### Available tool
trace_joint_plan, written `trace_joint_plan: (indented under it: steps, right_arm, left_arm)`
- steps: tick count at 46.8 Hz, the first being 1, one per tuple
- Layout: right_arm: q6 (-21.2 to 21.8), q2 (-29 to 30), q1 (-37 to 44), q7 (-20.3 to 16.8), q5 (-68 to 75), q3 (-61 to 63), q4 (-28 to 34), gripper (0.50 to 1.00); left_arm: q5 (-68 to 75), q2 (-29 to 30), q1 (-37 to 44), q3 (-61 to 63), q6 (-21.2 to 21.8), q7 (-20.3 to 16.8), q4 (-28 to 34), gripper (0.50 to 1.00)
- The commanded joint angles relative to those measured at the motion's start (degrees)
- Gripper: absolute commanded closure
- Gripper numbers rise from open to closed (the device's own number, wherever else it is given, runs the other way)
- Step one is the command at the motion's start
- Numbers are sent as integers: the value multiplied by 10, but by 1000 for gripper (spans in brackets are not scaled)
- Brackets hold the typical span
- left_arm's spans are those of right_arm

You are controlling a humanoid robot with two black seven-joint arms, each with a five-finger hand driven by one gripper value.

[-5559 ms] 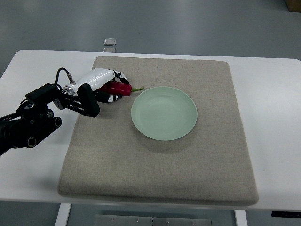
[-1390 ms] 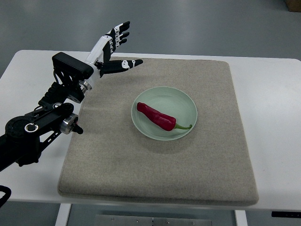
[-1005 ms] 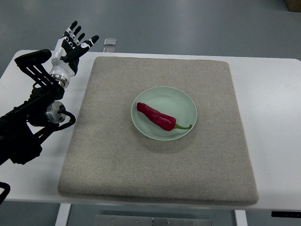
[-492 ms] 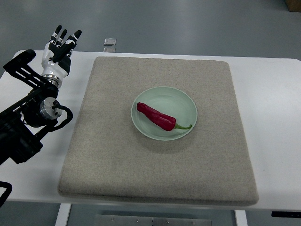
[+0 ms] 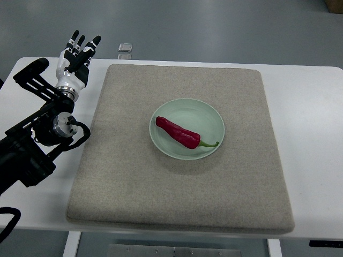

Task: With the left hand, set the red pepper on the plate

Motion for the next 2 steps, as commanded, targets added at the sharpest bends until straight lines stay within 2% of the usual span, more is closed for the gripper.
trace_joint_plan:
  steps: [1, 2]
  right_arm:
    - [0, 0, -2, 0, -1, -1, 1, 572]
    - [0, 0, -2, -1, -1, -1, 1, 572]
  left_arm:
    - [2, -1, 0, 1, 0, 0, 1, 504]
    - [2, -2, 0, 1, 0, 0, 1, 504]
